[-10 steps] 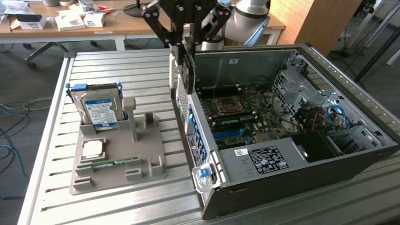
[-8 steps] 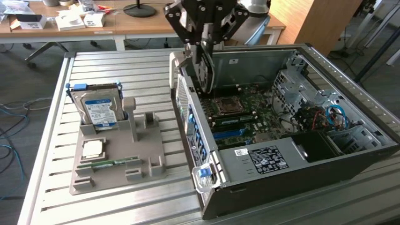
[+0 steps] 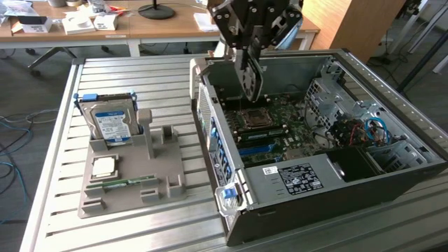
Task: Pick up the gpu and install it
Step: 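Pick up the gpu and move the gpu toward the slot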
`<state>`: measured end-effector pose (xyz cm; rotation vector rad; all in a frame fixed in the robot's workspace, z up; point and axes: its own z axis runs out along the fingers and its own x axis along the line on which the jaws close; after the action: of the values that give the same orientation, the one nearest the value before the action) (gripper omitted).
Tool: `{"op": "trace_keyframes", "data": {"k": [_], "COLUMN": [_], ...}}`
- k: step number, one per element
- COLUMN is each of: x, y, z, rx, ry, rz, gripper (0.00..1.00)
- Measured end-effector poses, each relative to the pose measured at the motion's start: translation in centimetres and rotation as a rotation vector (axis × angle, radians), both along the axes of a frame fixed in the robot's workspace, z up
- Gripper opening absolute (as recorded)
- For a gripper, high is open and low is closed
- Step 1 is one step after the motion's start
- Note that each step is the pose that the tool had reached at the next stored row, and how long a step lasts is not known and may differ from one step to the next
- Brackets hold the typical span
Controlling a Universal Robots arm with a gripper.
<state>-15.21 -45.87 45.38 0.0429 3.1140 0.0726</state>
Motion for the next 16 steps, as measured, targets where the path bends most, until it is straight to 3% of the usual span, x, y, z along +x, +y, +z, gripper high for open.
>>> {"op": "trace_keyframes", "data": {"k": [16], "x": [7.3], "y": [0.0], "z": [0.01], "rx": [0.0006], "ry": [0.0017], "rz": [0.0], "gripper": [0.26]}}
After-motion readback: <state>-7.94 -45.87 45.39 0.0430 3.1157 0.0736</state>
